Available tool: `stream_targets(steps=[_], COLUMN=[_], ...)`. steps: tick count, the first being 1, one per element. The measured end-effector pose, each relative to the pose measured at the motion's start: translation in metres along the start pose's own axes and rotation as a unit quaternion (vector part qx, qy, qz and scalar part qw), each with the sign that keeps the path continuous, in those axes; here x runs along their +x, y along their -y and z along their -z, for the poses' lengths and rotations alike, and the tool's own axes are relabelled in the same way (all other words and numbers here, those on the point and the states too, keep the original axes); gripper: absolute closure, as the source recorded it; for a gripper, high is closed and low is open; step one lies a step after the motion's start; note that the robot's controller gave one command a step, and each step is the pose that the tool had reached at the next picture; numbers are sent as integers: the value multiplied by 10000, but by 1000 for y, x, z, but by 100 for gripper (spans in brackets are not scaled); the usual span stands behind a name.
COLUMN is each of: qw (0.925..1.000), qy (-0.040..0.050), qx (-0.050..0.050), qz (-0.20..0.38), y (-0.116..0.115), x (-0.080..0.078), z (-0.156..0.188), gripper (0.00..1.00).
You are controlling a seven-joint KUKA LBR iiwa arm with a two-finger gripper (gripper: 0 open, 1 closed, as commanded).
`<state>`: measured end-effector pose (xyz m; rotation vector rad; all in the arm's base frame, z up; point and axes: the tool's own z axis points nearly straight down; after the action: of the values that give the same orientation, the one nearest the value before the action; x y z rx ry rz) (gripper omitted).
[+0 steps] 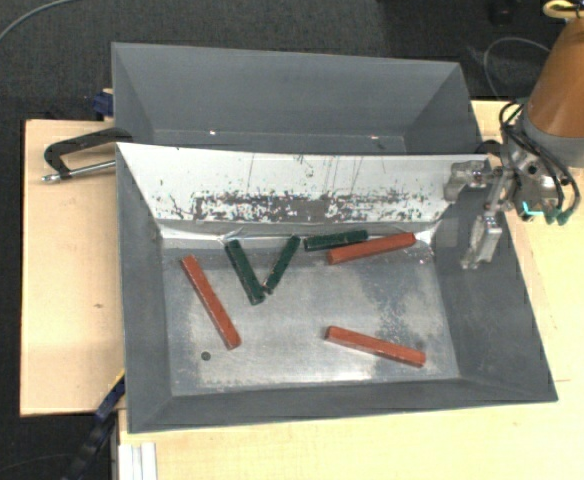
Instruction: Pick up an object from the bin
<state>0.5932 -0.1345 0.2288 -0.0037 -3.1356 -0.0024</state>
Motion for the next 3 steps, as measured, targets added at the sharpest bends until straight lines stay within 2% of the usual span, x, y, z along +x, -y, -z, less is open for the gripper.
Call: stream_targets(steps=[1, 2, 3], qw=[10000, 9999, 9995], qy=[-3, 20, 28], qx=[-10, -11, -3], qz=[-75, -147, -302], y=[-83, -124, -126], x=[39, 90, 101], z=[-162, -128, -110], gripper=[0, 0, 0])
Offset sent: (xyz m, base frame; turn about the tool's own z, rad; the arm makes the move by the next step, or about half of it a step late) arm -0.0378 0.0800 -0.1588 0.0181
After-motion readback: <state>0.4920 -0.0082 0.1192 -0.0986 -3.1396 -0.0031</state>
